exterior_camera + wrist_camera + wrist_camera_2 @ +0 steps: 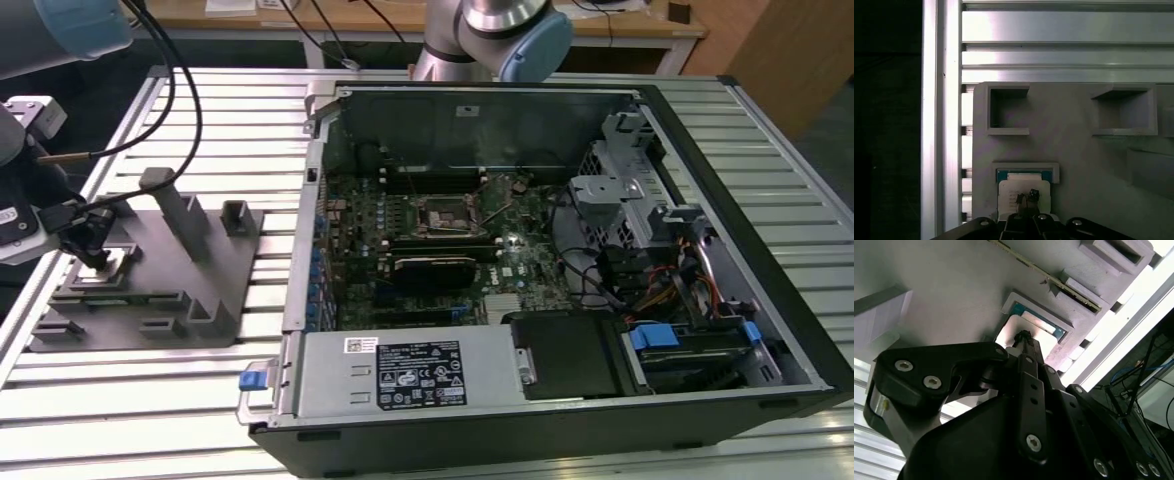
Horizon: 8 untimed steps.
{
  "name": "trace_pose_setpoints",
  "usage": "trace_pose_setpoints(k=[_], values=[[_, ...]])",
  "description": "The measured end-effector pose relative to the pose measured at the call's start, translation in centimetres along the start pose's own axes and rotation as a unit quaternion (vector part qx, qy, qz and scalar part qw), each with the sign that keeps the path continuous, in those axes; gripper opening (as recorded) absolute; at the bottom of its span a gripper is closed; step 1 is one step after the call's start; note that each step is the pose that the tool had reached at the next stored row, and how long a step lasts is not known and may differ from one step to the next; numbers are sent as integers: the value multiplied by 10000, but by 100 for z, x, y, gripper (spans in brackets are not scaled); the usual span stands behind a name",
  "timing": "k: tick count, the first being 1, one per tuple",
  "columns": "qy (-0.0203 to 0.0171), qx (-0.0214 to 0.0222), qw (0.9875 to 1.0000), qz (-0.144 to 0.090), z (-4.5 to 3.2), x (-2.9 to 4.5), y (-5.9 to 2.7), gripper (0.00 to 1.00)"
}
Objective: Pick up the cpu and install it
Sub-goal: 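Pick up the cpu and move it towards the insertion slot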
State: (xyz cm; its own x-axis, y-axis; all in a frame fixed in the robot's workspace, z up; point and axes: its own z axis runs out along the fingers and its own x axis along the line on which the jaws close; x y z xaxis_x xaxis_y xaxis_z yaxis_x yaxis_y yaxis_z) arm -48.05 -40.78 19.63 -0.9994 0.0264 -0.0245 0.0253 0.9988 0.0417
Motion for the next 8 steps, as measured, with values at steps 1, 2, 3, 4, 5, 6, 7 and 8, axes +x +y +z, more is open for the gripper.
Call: trace_pose_setpoints(k=[1, 2, 3, 4, 5, 6, 7, 8], values=[[0, 0, 10000, -1, 0, 0, 0, 11], [0, 0, 10000, -1, 1, 0, 0, 11], [0, 0, 10000, -1, 0, 0, 0, 11], [0, 0, 10000, -2, 1, 0, 0, 11], [0, -1, 10000, -2, 1, 0, 0, 16], [0, 0, 10000, -2, 1, 0, 0, 23], [-1, 0, 10000, -2, 1, 0, 0, 23], [0, 0, 10000, -3, 1, 0, 0, 29]])
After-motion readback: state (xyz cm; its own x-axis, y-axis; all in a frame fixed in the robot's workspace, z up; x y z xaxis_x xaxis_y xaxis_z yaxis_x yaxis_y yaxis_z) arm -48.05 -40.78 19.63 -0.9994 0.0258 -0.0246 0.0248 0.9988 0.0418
